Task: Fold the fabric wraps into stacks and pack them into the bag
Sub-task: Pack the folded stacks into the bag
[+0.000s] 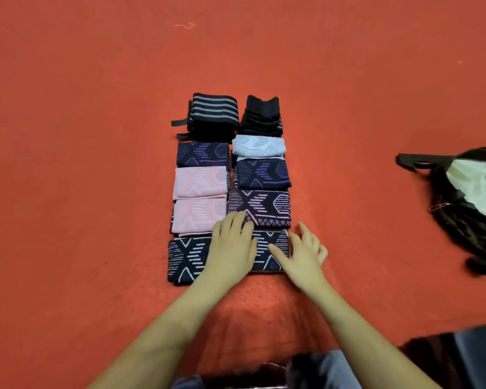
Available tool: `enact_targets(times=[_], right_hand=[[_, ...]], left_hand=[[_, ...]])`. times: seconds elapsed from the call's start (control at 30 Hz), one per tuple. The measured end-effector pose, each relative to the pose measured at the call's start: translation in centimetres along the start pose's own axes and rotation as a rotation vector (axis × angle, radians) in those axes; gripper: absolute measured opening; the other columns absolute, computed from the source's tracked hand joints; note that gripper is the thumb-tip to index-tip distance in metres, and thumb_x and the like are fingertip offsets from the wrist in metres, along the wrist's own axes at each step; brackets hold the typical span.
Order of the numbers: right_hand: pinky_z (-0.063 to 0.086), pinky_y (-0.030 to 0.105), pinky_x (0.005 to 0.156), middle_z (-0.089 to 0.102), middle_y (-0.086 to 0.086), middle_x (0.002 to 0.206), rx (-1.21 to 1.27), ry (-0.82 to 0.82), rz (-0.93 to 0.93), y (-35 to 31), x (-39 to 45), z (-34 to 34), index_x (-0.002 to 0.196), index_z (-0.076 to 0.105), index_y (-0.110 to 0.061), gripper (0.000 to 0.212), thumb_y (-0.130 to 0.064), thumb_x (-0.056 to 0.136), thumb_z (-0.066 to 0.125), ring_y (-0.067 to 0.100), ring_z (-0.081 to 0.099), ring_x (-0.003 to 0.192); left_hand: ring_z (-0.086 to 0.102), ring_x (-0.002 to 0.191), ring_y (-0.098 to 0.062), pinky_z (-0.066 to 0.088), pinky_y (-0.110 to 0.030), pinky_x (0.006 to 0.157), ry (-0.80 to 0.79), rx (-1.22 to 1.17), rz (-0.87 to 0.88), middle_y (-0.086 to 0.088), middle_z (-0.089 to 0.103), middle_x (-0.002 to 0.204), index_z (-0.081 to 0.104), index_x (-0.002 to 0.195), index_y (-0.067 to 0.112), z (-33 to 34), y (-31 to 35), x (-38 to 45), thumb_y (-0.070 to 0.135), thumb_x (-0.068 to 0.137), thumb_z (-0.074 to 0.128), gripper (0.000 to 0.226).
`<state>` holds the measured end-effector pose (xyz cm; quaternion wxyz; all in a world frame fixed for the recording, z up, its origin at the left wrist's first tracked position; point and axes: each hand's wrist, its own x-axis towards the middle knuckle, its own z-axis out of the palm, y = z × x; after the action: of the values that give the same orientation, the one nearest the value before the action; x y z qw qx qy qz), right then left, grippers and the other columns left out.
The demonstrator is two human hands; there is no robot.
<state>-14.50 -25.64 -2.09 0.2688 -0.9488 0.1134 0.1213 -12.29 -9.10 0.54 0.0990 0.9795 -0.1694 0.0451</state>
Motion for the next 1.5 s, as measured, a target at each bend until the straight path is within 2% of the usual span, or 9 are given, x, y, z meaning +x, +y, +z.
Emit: enact_targets(times=[0.3,0.4,0.53,0.67,0.87,0.97,1.1,1.3,1.5], right_hand=[[0.006,0.042,0.11,0.017,0.005,0.155,0.023,-0.082,0.053,0.0,0.7,-0.1,0.128,0.048,-0.017,0.077,-0.073,0.075,0.053,0.025,0.013,0.14],[0.009,0.032,0.1,0.041,0.002,0.135,0.088,-0.008,0.026,0.2,0.1,0.2,0.112,0.052,-0.014,0.088,-0.081,0.058,0.035,0.022,0.029,0.129],[0.011,0.024,0.086,0.042,-0.016,0.089,0.246,0.061,0.015,1.6,-1.1,-0.9,0.097,0.043,-0.022,0.05,-0.061,0.069,0.058,0.011,0.037,0.106],[0.01,0.023,0.09,0.043,-0.017,0.098,0.285,0.141,0.015,5.0,-1.1,-3.7,0.11,0.047,-0.023,0.048,-0.038,0.076,0.077,0.005,0.033,0.105],[0.006,0.02,0.088,0.046,-0.015,0.106,0.13,0.106,-0.098,10.4,0.2,-8.2,0.125,0.055,-0.024,0.063,-0.053,0.069,0.065,0.011,0.037,0.114],[0.008,0.025,0.09,0.051,-0.017,0.104,0.091,0.139,-0.198,12.2,0.2,-9.0,0.115,0.059,-0.023,0.049,-0.049,0.075,0.068,0.011,0.041,0.111],[0.011,0.029,0.092,0.06,-0.014,0.101,-0.022,0.153,-0.333,13.6,-0.4,-9.4,0.112,0.049,-0.029,0.041,-0.054,0.08,0.054,0.01,0.042,0.107],[0.015,0.038,0.097,0.064,-0.002,0.101,-0.194,0.109,-0.375,14.2,-0.1,-9.7,0.122,0.057,-0.015,0.061,-0.057,0.078,0.046,0.023,0.057,0.103],[0.018,0.042,0.096,0.066,-0.005,0.108,-0.3,0.191,-0.457,14.6,1.4,-11.6,0.112,0.063,-0.018,0.053,-0.058,0.085,0.041,0.024,0.057,0.114]], left_hand=[[0.051,0.11,-0.031,0.032,-0.043,0.089,-0.155,0.185,-0.047,-0.009,0.064,0.117,0.068,0.113,0.009,1.7,1.1,-1.7,0.029,0.064,0.081,0.054],[0.043,0.111,-0.03,0.032,-0.043,0.089,-0.146,0.194,-0.043,-0.009,0.064,0.116,0.068,0.113,0.008,2.0,1.5,-1.9,0.027,0.077,0.057,0.042],[0.043,0.111,-0.03,0.031,-0.046,0.093,-0.232,0.157,-0.034,-0.01,0.062,0.119,0.065,0.119,0.01,1.9,3.1,-2.1,0.03,0.081,0.039,0.049],[0.043,0.108,-0.028,0.032,-0.04,0.085,-0.285,0.112,0.065,-0.01,0.063,0.116,0.066,0.115,0.01,2.2,6.5,-0.6,0.03,0.083,0.039,0.047],[0.053,0.118,-0.029,0.038,-0.041,0.098,-0.36,0.009,0.216,-0.013,0.052,0.137,0.051,0.135,0.009,3.1,11.4,4.5,0.036,0.089,0.033,0.056],[0.025,0.141,-0.027,0.014,-0.039,0.114,-0.508,-0.013,0.37,-0.012,0.028,0.154,0.014,0.152,0.012,3.9,11.9,6.7,0.042,0.098,0.032,0.064],[0.027,0.14,-0.025,0.005,-0.036,0.112,-0.591,-0.054,0.476,-0.011,0.037,0.148,0.018,0.151,0.012,4.7,11.1,7.4,0.05,0.097,0.028,0.067],[0.065,0.076,-0.023,0.027,-0.039,0.086,-0.254,-0.053,0.521,-0.003,0.065,0.085,0.062,0.121,0.008,5.8,11.3,5.1,0.044,0.088,0.038,0.054],[0.061,0.074,-0.022,0.033,-0.041,0.087,0.053,0.063,0.53,-0.002,0.065,0.088,0.064,0.119,0.012,4.6,12.4,6.5,0.042,0.09,0.043,0.047]])
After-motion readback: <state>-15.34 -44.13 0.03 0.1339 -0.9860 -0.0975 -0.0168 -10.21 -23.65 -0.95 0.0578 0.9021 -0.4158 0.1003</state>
